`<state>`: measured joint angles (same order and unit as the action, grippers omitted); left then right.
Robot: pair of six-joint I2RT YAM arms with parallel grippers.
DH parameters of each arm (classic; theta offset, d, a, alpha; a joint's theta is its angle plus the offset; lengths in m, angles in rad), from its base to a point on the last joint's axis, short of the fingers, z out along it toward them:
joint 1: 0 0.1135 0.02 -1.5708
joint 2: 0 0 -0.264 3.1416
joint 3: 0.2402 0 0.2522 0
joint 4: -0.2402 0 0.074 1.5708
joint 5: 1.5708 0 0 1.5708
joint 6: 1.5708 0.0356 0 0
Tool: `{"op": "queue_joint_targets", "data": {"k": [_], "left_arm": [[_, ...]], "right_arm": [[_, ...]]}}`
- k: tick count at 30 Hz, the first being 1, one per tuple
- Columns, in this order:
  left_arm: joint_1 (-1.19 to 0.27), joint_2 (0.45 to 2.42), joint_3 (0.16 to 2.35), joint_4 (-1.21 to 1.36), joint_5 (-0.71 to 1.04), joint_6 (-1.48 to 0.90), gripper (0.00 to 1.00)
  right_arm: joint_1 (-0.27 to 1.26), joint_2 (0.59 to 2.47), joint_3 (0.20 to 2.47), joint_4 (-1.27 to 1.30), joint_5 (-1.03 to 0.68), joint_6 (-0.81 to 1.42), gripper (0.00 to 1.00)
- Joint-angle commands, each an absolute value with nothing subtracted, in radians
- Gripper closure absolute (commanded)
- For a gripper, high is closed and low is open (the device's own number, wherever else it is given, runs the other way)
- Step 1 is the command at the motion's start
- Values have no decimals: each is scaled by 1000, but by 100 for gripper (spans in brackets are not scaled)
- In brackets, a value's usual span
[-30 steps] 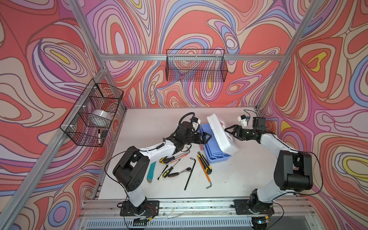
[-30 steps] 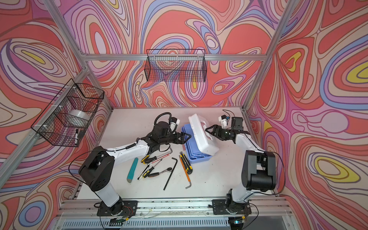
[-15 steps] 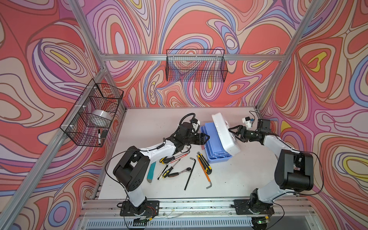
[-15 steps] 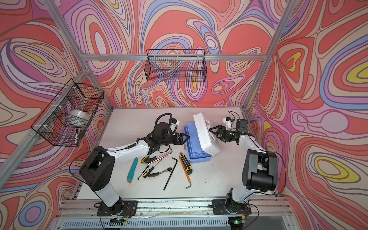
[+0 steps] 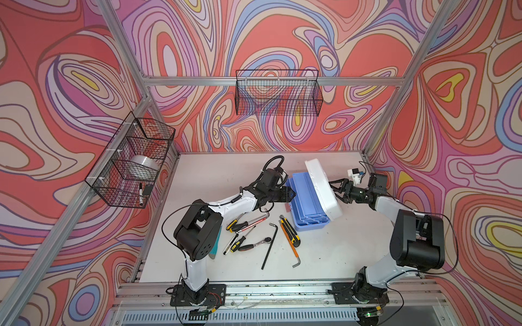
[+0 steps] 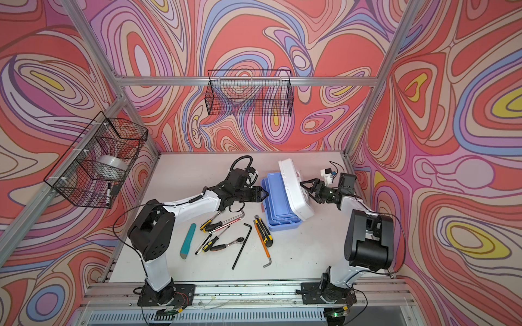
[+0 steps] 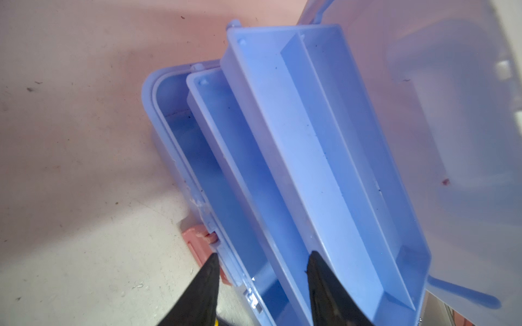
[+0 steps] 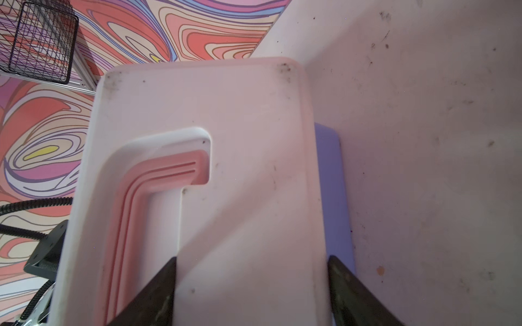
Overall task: Pack the tool kit
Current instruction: 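Swing the white lid back with the right gripper while the left holds the base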
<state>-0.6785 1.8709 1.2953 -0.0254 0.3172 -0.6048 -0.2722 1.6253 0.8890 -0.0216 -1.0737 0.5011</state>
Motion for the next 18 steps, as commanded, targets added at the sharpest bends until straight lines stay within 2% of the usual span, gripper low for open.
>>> {"op": "queue_joint_targets", "data": {"k": [1, 8, 18], "left_arm": [[-669, 1909, 1328, -120, 309, -625, 53], [-667, 1927, 1336, -136, 310, -628, 60], [-667, 1991, 1400, -169, 305, -636, 62]], "right_arm": [[-289, 1639, 866, 124, -1156, 567, 42], [-307, 1651, 843, 220, -1180, 632, 42], [-314, 1680, 822, 358, -1195, 730, 42]]}}
